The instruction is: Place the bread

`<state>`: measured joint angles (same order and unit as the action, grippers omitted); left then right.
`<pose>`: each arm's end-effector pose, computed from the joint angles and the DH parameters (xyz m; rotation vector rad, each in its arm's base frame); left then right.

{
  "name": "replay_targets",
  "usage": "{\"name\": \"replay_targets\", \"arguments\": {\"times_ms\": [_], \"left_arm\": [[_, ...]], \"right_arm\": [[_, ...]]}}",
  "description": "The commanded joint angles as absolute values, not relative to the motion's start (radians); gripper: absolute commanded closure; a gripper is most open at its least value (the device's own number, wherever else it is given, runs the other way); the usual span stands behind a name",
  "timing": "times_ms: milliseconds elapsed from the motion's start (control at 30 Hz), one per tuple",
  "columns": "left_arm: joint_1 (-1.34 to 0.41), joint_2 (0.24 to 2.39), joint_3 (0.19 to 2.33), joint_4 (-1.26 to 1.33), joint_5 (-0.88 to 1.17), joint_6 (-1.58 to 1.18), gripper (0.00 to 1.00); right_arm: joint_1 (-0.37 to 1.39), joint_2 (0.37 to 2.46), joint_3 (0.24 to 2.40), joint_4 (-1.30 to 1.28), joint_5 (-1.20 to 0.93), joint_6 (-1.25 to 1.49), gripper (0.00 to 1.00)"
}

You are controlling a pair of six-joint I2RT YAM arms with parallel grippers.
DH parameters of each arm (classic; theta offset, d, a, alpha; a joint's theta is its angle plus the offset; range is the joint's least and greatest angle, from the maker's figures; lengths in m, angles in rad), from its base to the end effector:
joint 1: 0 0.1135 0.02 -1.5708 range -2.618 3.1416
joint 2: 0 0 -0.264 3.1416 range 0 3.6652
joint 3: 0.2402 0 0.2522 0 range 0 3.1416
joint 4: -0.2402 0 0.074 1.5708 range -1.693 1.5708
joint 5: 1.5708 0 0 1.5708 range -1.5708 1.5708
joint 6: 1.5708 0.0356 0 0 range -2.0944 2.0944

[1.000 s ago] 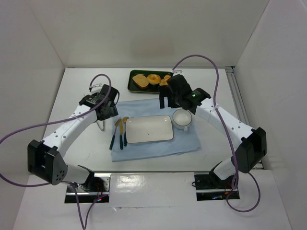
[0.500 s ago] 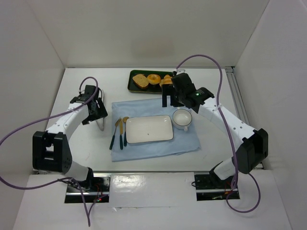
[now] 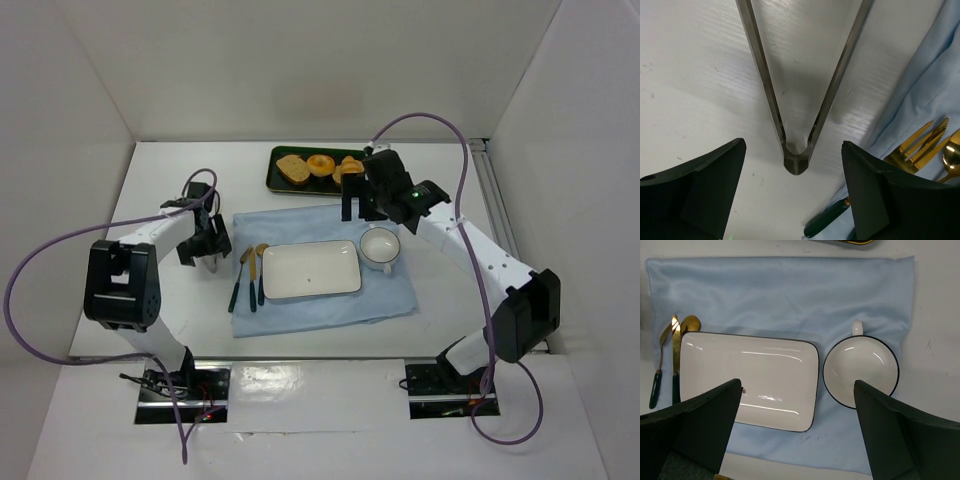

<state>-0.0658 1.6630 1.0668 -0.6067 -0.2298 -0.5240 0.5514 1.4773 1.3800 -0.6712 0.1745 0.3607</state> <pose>0.3196 -0.0129 0.1871 -0.6747 2.6361 0.1533 0.2787 0.1642 0.3365 -0.1362 2.3345 0.2530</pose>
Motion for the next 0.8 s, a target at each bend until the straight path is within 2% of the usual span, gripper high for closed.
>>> {"name": "replay_targets", "arguments": {"times_ms": [0,433,767], "left_arm": [[-0.049,1.703,1.108,-0.588,-0.224,-0.500,0.10],[-0.031,1.864,1.213,-0.558,-0.206,-0.491,0.10],[0.008,1.963,1.269,-0.558,-0.187,-0.482,0.13]], "right_arm": [[0.537,1.422,1.414,-0.634,0.169,0.344,0.00],[0.468,1.361,1.414,-0.673,0.149,0.316,0.00],[0.459,1.342,1.405,-0.692,0.149,0.316,0.00]]}}
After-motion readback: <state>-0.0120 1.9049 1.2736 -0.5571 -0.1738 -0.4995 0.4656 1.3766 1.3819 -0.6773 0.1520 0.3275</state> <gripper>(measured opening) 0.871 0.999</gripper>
